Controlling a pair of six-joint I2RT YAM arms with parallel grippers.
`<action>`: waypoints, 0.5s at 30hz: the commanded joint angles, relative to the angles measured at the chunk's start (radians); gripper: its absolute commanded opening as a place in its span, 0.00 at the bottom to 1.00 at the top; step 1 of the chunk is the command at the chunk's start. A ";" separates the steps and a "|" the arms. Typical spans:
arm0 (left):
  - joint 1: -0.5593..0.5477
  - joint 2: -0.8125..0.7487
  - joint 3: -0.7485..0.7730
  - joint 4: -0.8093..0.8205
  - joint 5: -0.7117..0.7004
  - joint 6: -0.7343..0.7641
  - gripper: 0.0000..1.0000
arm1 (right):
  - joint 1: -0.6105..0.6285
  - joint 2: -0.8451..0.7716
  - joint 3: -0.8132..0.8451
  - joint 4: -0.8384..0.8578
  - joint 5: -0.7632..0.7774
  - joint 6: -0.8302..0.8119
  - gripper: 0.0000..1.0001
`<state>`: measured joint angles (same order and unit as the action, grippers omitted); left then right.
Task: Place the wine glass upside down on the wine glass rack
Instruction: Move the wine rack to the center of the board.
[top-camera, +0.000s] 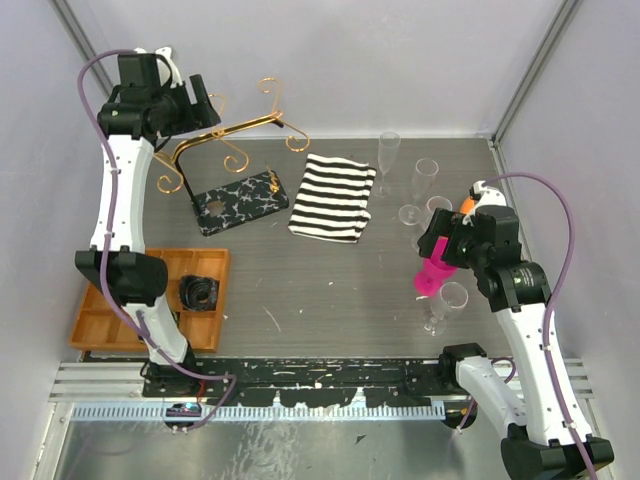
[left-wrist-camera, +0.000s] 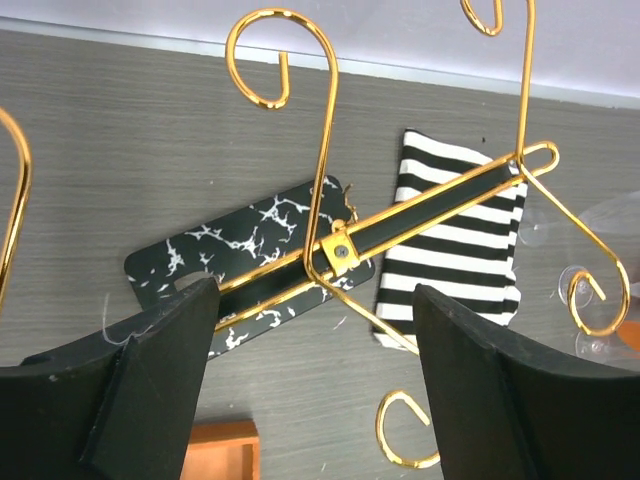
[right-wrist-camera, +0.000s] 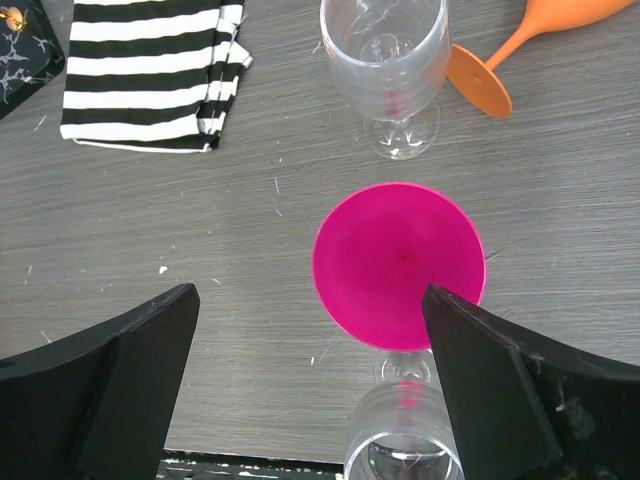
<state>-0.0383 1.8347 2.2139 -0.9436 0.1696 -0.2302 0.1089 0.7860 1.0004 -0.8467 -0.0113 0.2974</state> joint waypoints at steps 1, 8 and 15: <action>0.002 0.072 0.090 -0.037 0.039 -0.027 0.82 | -0.005 -0.002 0.006 0.032 -0.015 -0.003 1.00; -0.002 0.143 0.144 -0.040 0.043 -0.037 0.72 | -0.005 0.010 0.006 0.037 -0.017 -0.004 1.00; -0.029 0.206 0.219 -0.059 -0.011 -0.036 0.67 | -0.005 0.009 0.000 0.037 -0.007 -0.007 1.00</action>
<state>-0.0494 2.0167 2.3726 -0.9863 0.1818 -0.2638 0.1089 0.7986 0.9951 -0.8459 -0.0200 0.2974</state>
